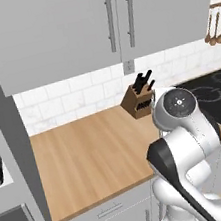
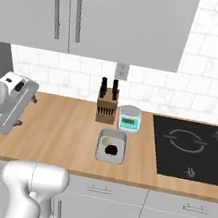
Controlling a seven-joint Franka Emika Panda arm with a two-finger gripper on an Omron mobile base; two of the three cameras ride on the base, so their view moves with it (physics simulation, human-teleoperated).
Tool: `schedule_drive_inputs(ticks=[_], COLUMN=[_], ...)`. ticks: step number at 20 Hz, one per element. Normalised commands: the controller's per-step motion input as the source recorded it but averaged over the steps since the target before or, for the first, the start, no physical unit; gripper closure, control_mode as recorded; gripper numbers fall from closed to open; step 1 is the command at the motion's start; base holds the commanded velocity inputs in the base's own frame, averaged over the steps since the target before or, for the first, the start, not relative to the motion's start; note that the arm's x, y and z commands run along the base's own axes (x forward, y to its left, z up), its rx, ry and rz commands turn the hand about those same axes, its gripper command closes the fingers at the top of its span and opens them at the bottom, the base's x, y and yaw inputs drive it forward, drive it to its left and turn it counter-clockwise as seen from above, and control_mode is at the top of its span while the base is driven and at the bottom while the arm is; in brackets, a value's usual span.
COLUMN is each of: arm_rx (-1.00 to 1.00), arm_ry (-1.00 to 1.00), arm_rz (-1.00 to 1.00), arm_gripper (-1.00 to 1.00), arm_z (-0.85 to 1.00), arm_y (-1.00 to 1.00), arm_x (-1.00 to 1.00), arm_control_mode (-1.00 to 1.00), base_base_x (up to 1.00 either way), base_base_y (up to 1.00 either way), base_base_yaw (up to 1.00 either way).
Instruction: Take the meat container that has the shrimp and place it on the second highest rack of the freezer. Then take the vegetable container that has the avocado and garlic and place it on the highest rack of the freezer.
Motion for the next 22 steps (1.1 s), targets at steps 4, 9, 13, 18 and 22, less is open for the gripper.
schedule_drive_inputs(ticks=[4,9,13,18,22], arm_rx=[0.17,0.28,0.33,0.45,0.58], arm_ry=[0.0,0.06,0.05,0.08,0.0], arm_rz=[-0.05,-0.38,-0.64,-0.76,-0.73], arm_gripper=[-1.0,-1.0,-1.0,-1.0,-1.0], arm_z=[-0.03,-0.17,-0.35,-0.3,-0.46], arm_y=[-0.5,-0.76,-0.63,-0.48,-0.38], arm_x=[0.45,0.4,-0.03,-0.09,-0.17], arm_control_mode=[-1.0,-1.0,-1.0,-1.0,-1.0], base_base_x=[0.0,0.0,0.0,0.0,0.0], base_base_y=[0.0,0.0,0.0,0.0,0.0], base_base_yaw=[0.0,0.0,0.0,0.0,0.0])
